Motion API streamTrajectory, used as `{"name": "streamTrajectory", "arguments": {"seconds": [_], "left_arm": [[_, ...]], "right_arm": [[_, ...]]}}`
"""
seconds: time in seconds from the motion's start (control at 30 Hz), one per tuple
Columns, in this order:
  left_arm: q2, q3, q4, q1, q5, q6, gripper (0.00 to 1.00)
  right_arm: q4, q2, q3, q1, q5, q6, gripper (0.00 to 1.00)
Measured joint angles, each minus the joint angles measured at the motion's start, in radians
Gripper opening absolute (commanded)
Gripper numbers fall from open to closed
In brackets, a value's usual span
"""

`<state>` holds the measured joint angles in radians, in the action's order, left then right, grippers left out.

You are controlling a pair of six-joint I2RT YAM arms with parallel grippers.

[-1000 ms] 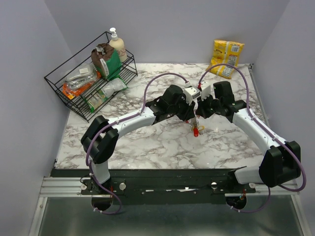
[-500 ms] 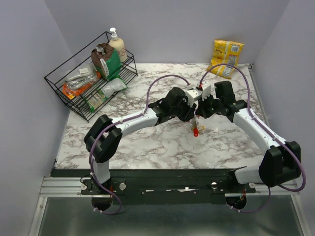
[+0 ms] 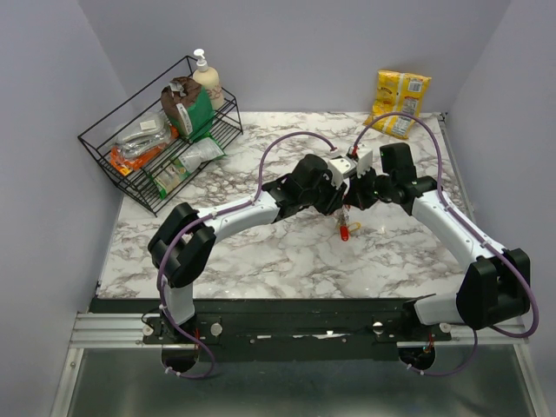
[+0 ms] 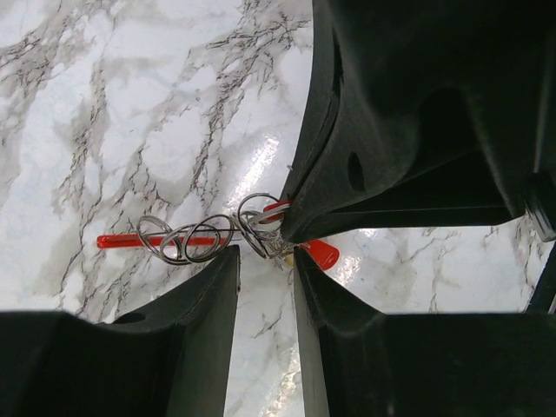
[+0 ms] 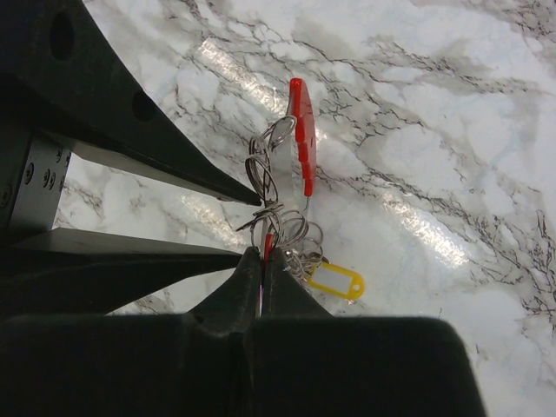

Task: Remove the keys from the keyring
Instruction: Remove the key from the keyring.

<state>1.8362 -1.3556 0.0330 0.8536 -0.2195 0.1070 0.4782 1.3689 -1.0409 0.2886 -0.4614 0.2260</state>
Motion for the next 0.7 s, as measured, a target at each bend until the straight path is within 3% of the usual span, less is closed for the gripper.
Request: {"name": "streamTrajectory", "arguments": {"seconds": [0.5, 0.7], "left_arm": [[0.000, 0.000, 0.010, 0.002, 0.027, -0.023, 0.32], [0.000, 0.000, 0.011, -0.002, 0.021, -0.037, 0.16]], "right_arm": [[0.010, 0.008, 0.000, -0.005, -0.031, 0.003, 0.01], [0.013, 0.008, 0.000, -0.007, -0.035, 0.010, 0.01]]}}
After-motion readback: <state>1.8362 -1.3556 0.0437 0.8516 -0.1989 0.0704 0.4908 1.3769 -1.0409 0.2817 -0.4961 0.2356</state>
